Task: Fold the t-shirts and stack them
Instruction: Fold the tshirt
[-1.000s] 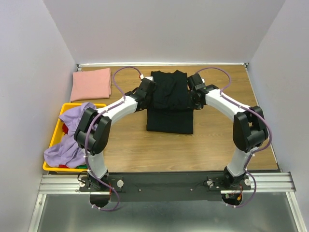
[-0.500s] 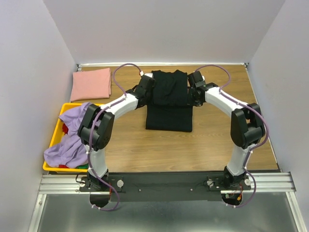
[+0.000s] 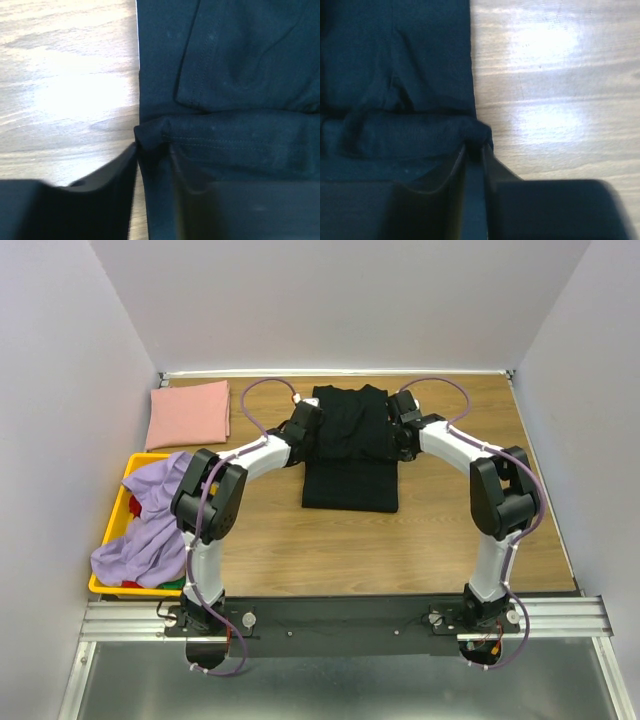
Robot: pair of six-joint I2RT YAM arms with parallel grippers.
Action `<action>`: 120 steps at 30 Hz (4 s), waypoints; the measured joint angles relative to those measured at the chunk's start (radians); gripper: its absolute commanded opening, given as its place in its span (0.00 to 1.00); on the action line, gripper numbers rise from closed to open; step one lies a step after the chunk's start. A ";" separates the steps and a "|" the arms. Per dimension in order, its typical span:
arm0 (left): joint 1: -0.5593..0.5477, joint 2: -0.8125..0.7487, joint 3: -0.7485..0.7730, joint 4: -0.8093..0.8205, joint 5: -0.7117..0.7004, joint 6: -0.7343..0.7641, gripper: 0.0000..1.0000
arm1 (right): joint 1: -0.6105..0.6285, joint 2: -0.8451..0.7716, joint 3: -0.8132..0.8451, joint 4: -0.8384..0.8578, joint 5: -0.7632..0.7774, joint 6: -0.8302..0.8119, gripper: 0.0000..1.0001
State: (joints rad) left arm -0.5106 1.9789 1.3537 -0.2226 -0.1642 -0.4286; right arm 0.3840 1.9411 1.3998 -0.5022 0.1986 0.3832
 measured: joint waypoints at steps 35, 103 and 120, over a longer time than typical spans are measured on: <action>-0.199 -0.232 -0.341 0.024 0.080 -0.145 0.45 | 0.126 0.064 -0.020 0.176 0.005 0.046 0.31; 0.081 -0.103 -0.517 0.980 0.489 -0.519 0.40 | -0.237 0.113 -0.591 1.661 -0.993 0.795 0.58; 0.175 -0.014 -0.509 0.975 0.507 -0.624 0.40 | -0.306 0.215 -0.617 1.649 -0.887 0.871 0.59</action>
State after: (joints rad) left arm -0.3359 1.9644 0.8448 0.7521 0.3428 -1.0523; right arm 0.0780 2.1559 0.7830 1.1465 -0.6880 1.2545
